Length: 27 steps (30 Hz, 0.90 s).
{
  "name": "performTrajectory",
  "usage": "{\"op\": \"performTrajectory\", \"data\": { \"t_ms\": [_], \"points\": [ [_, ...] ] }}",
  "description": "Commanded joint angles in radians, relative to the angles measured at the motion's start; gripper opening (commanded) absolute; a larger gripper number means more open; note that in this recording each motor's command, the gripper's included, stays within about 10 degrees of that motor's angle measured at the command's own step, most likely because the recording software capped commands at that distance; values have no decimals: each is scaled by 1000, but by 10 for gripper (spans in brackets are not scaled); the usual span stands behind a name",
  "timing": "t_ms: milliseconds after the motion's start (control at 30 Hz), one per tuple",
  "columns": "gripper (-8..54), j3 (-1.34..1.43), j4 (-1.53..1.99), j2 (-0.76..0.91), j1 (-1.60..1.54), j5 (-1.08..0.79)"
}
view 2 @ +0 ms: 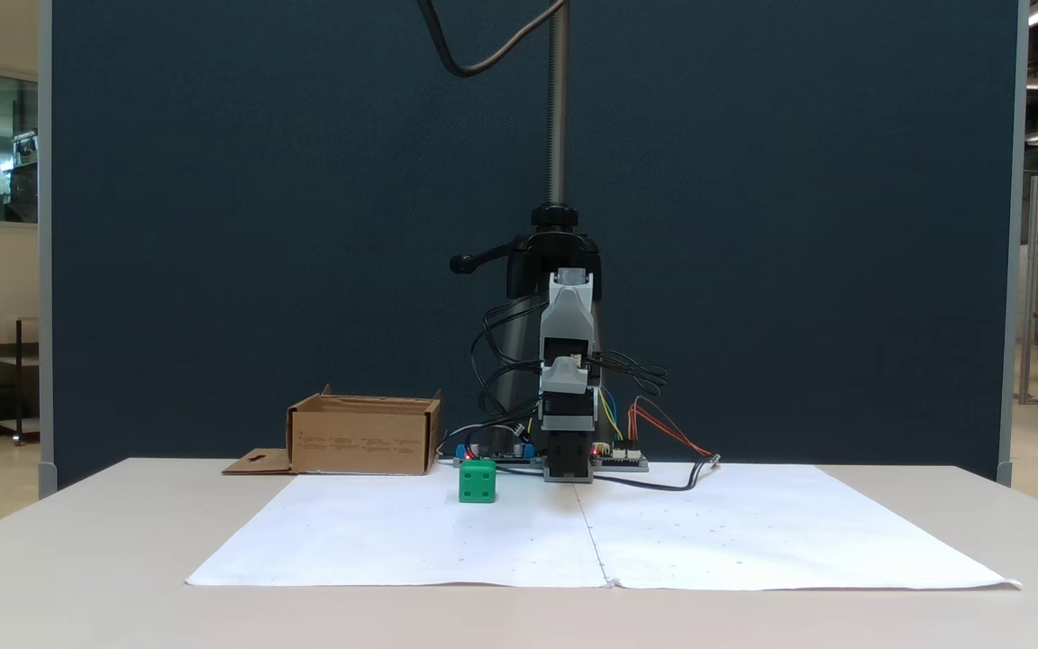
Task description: Grasp a green dice and put it in the bin.
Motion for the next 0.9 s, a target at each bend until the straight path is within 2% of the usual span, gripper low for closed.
{"op": "performTrajectory", "data": {
  "t_ms": [0,867],
  "points": [
    [448,63,-18,110,8,3],
    [442,63,6,109,8,2]
  ]
}}
